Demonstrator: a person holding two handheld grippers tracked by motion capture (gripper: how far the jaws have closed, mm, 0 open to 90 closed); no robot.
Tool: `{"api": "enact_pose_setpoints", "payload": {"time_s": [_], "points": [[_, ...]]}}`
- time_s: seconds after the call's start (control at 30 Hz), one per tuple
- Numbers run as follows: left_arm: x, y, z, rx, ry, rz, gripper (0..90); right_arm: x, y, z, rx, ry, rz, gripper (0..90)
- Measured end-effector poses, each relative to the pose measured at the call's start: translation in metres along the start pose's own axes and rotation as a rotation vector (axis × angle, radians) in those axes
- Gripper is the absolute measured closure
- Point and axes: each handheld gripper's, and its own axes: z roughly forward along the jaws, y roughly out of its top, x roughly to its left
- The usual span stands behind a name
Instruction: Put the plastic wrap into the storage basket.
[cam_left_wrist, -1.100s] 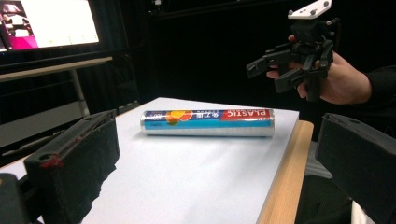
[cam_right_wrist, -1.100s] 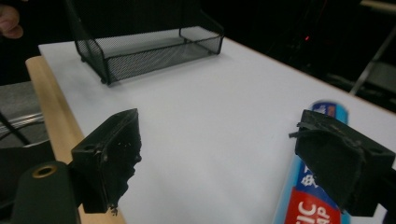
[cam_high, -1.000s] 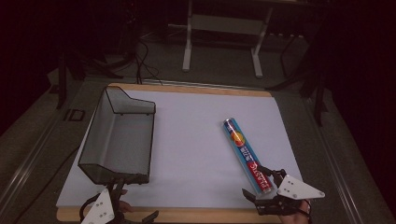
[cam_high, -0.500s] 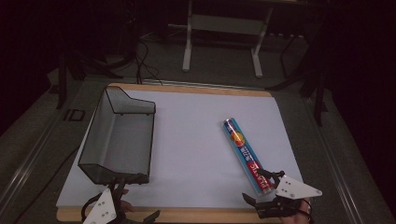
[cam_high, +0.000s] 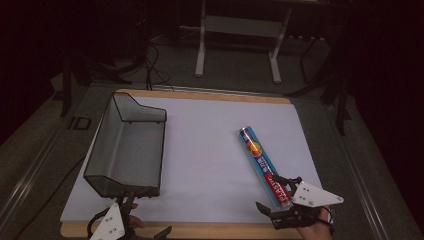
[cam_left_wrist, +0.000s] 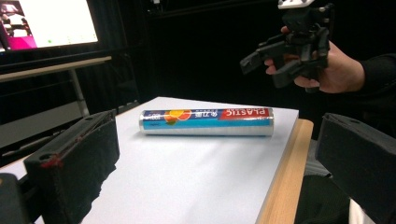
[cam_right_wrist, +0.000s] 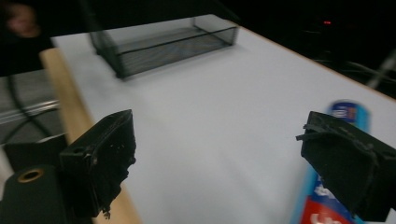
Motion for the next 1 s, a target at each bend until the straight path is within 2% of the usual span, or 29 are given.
{"api": "enact_pose_setpoints", "payload": {"time_s": [0.07,0.23,0.47,0.7,0.73,1.0], "points": [[0.000,0.000,0.000,0.001,-0.002,-0.003,0.6,-0.002,0.003,0.001,-0.001,0.008,0.001,9.8],[0.000,0.000,0.000,0.000,-0.011,-0.010,0.6,-0.005,0.009,0.005,0.020,-0.029,-0.009,9.8],[-0.001,0.000,0.000,-0.006,-0.016,-0.013,0.6,-0.019,0.018,0.011,0.062,-0.079,0.001,10.4],[-0.001,0.000,0.000,-0.006,-0.013,-0.011,0.5,-0.030,0.023,0.016,0.076,-0.103,0.005,10.5],[-0.001,0.000,0.000,-0.006,-0.013,-0.011,0.6,-0.036,0.024,0.019,0.084,-0.118,0.007,10.5],[-0.001,0.000,0.001,-0.003,-0.017,-0.013,0.5,-0.055,0.024,0.034,0.133,-0.157,0.035,12.6]]}}
